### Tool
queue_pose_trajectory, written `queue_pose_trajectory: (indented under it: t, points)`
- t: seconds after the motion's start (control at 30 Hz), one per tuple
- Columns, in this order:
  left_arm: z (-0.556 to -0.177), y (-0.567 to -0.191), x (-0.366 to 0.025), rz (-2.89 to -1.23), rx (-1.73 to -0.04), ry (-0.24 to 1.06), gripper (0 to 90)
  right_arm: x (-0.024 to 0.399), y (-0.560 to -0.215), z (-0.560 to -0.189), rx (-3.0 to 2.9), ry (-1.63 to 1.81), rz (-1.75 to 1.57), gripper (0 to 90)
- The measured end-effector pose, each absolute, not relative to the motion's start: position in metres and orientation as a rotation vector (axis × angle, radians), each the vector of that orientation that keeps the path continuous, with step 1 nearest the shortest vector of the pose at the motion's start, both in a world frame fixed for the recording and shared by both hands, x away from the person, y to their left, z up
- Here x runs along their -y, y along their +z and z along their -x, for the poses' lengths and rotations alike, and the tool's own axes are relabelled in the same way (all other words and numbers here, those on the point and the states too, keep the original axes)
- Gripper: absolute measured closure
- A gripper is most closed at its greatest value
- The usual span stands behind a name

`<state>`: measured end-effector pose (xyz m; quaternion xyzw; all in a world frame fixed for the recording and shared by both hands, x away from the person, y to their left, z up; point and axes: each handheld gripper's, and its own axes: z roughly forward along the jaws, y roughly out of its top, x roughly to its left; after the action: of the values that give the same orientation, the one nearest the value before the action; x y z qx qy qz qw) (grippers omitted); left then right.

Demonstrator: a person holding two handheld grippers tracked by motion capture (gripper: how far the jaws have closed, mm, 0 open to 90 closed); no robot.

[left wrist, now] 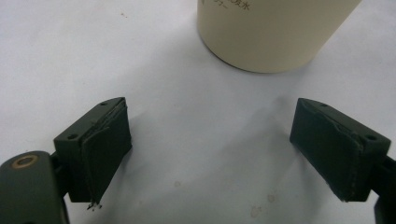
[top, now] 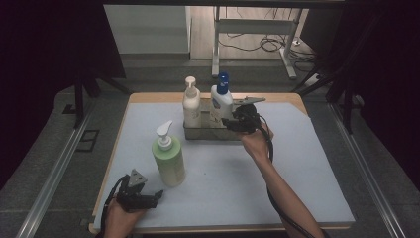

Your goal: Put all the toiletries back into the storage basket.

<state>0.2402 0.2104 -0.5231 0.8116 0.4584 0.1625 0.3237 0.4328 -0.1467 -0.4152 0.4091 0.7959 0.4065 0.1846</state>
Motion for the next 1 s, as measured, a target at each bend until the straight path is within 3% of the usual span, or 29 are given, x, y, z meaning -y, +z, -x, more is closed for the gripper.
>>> queue_pose_trajectory:
  t: [0.3,0.53,1.0]
  points:
    - [-0.24,-0.523,-0.21,-2.13,-1.203,0.426,12.0,0.164,-0.417,-0.43,-2.247,1.125,-1.162,65.4]
    - [-0.24,-0.523,-0.21,-2.129,-1.203,0.426,12.0,0.172,-0.421,-0.439,-2.204,1.097,-1.191,88.7]
    - [-0.24,-0.523,-0.21,-2.13,-1.203,0.425,12.0,0.163,-0.433,-0.47,-2.176,1.078,-1.246,89.3]
